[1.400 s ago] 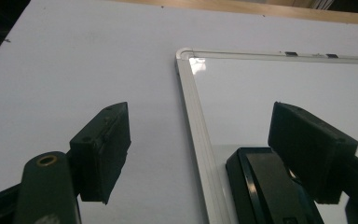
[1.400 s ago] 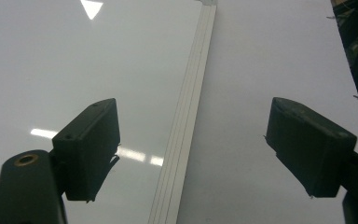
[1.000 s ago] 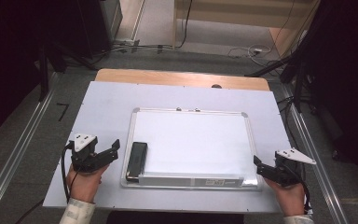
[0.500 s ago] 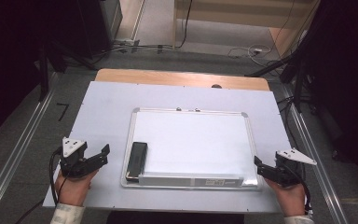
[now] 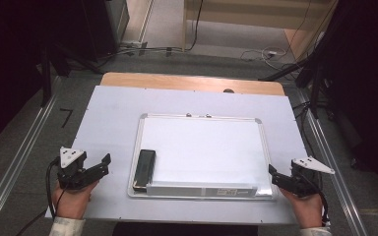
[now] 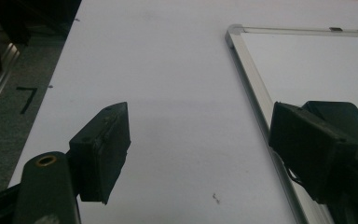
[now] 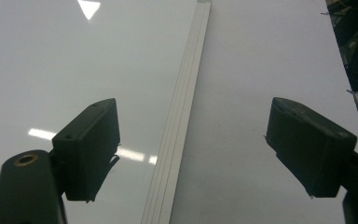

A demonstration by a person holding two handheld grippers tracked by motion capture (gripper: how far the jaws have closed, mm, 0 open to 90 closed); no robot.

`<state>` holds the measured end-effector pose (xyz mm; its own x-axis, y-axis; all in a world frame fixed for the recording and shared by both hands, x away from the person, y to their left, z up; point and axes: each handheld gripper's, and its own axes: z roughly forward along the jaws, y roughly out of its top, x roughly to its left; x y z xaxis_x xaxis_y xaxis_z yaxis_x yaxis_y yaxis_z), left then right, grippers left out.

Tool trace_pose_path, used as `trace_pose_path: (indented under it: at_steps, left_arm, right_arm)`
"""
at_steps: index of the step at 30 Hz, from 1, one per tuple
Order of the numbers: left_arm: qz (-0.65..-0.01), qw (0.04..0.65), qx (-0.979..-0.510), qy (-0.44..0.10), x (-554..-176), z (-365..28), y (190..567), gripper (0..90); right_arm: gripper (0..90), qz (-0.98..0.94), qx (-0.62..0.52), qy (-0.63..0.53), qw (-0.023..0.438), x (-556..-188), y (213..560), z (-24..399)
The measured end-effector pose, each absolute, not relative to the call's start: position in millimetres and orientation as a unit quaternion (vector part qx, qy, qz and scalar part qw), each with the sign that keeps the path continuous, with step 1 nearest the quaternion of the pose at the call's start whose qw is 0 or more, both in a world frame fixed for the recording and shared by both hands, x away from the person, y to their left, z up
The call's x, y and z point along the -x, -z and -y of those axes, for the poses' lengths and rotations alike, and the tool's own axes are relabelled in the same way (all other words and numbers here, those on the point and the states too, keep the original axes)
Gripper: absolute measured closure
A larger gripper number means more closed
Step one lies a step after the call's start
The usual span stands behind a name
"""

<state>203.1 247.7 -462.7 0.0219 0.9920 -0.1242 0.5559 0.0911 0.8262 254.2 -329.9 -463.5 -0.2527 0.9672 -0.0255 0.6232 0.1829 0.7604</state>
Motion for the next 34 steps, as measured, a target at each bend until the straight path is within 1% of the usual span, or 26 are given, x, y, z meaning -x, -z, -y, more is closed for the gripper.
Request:
trace_pose_path:
  at_steps: [34]
  left_arm:
    - [-0.658,0.349,-0.591,-0.311,-192,-286,473,20.8]
  right_arm:
    - [16.0,-0.718,-0.555,-0.325,0.266,-254,464,333]
